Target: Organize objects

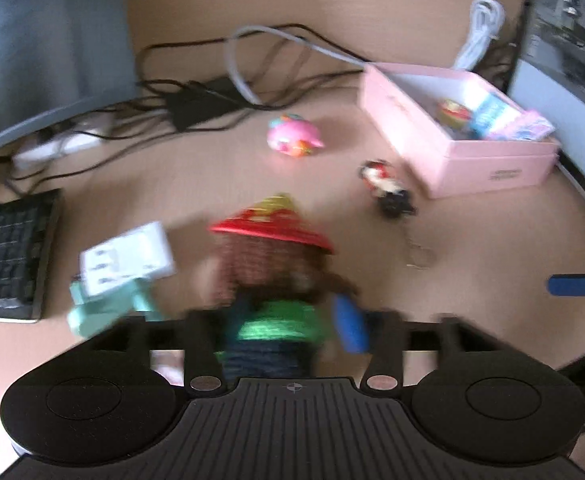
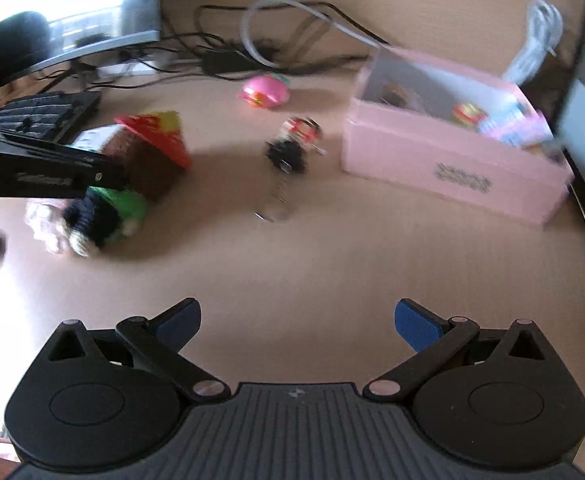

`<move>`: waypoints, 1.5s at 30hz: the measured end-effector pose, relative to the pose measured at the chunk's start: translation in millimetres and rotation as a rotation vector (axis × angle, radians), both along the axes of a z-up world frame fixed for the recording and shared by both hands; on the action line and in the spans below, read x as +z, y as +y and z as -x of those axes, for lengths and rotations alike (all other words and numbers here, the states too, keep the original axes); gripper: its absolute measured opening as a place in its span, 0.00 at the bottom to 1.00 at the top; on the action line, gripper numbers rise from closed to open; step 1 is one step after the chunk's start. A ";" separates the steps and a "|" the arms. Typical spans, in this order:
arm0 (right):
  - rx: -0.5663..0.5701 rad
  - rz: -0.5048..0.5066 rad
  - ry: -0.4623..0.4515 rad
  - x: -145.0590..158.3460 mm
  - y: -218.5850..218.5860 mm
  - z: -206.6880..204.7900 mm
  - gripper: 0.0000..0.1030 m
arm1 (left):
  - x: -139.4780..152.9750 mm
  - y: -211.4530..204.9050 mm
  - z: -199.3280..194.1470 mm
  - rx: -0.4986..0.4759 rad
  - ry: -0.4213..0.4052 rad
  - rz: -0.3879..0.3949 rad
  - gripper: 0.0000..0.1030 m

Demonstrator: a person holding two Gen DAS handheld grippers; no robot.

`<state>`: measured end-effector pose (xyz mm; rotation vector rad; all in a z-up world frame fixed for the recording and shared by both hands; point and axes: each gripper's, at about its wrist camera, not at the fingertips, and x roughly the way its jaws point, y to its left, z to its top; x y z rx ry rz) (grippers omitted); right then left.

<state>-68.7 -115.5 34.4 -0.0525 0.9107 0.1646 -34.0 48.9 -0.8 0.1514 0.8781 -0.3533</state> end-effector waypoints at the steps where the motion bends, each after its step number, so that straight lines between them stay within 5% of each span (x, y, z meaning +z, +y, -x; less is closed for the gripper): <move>1: -0.023 -0.007 0.007 -1.7 -4.4 0.7 1.00 | 3.4 -2.0 2.0 -0.003 0.011 0.030 0.67; 3: -0.049 -0.008 0.001 -1.8 -12.2 3.2 1.00 | 9.7 -9.1 8.7 -0.046 0.018 0.064 0.66; 11: -0.209 0.033 -0.036 -2.2 -50.7 3.9 1.00 | -5.2 -48.6 25.1 -0.176 -0.032 -0.083 0.84; 16: -0.334 0.028 -0.033 -6.5 -75.1 4.8 1.00 | -2.0 -67.0 48.6 -0.294 -0.052 -0.058 0.84; 19: -0.389 0.007 -0.007 -13.4 -87.9 4.1 1.00 | -9.3 -85.4 56.3 -0.359 -0.076 -0.120 0.87; 27: -0.423 0.015 -0.030 -15.9 -99.1 8.4 1.00 | -15.4 -101.4 49.6 -0.373 -0.065 -0.135 0.96; 31: -0.418 0.013 -0.033 -15.9 -101.3 8.2 1.00 | 4.7 -77.9 43.8 -0.287 0.002 0.043 0.95; 34: -0.399 0.011 -0.015 -14.6 -101.9 6.7 1.00 | 27.0 -39.1 47.0 -0.127 -0.027 0.169 0.95; 39: -0.352 0.012 -0.017 -15.0 -101.7 7.9 1.00 | 4.8 -3.1 6.6 0.221 0.181 0.361 0.95; 45: -0.316 0.014 -0.021 -15.7 -99.7 6.8 1.00 | -31.0 -25.1 -25.2 0.290 0.268 0.330 0.94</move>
